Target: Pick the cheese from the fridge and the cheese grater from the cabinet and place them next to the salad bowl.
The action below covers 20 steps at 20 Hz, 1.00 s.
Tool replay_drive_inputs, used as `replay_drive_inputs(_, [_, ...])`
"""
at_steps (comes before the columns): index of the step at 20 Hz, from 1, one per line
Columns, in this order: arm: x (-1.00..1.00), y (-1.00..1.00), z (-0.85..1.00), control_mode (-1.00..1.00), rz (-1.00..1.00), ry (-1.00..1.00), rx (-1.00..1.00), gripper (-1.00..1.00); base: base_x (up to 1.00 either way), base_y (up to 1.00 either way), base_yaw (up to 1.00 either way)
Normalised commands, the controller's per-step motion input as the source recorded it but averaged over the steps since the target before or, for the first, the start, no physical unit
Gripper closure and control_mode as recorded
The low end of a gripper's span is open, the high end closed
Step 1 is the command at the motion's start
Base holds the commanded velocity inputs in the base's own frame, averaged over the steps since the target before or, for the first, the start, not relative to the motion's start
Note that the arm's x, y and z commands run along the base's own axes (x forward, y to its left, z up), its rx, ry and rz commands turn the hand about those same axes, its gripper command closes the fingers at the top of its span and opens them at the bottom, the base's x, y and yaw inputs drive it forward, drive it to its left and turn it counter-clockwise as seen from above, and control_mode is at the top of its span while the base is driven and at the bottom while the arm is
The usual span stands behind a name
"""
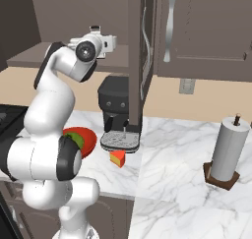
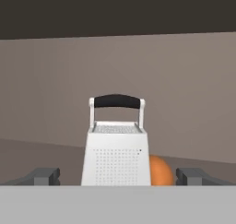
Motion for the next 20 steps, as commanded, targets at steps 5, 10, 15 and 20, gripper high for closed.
replay_drive_inputs(5, [0.14,0.00,0.00,-1.00,0.00,0.00,0.00,-1.00,0.00,0.00,0.00])
replay_drive_inputs(10, [0.17,0.00,0.00,-1.00,0.00,0.00,0.00,-1.00,0.00,0.00,0.00])
replay_drive_inputs(15, [0.11,0.00,-0.01,-1.00,0.00,0.00,0.00,-1.00,0.00,0.00,0.00])
replay_drive_inputs(20, [0.04,0.05,-0.03,-1.00,0.00,0.00,0.00,1.00,0.00,0.00,0.00])
